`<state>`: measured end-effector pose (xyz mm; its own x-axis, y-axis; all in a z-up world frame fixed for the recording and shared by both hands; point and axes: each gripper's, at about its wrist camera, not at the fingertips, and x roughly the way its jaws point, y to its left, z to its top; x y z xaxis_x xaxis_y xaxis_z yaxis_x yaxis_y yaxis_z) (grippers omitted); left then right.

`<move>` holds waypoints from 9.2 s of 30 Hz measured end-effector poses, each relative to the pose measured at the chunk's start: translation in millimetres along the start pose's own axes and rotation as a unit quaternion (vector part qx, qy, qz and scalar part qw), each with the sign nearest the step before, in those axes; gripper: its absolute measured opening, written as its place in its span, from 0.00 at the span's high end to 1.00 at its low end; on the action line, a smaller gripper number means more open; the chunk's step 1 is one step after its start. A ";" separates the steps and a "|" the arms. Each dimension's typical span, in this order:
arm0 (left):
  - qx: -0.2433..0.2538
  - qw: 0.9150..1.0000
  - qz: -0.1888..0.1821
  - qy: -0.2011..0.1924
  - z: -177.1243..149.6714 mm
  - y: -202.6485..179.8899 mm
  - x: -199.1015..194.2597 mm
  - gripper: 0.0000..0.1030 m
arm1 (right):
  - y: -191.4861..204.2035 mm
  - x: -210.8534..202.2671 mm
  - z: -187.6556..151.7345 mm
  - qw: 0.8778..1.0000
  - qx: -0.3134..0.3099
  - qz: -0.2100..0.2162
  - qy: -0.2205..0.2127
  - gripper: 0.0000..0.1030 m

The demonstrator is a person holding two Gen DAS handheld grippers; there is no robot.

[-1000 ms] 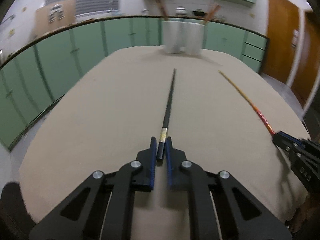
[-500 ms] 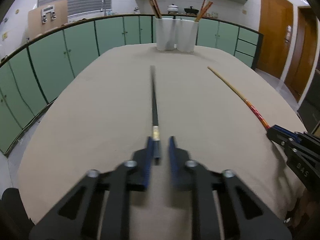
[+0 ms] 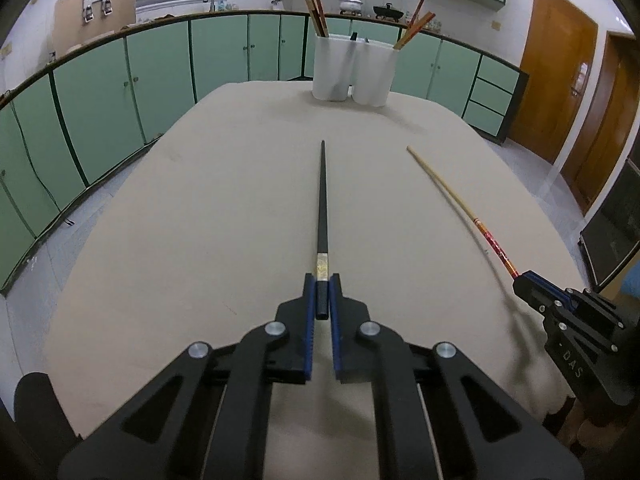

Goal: Organize utensils

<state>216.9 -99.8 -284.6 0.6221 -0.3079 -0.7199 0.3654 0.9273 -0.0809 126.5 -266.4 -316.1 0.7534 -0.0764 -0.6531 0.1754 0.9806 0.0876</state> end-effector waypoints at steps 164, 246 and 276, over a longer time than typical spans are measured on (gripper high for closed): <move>0.021 0.997 -0.023 -0.075 350.3 42.8 45.0 0.13 | -59.7 49.0 381.3 0.999 0.029 0.012 -0.033 0.32; -0.051 0.951 0.178 -0.249 -13.7 12.2 -365.2 0.05 | 49.8 -298.9 59.3 0.971 0.031 -0.130 -0.198 0.06; -0.056 0.949 0.175 -0.257 -15.8 9.4 -373.7 0.05 | 43.1 -302.2 58.1 0.969 0.046 -0.136 -0.203 0.06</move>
<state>-23.1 27.3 -27.3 0.9578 -0.0141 -0.2869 0.0171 0.9998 0.0078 -56.8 -211.6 -71.3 0.8552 -0.4132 -0.3129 0.4442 0.8954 0.0316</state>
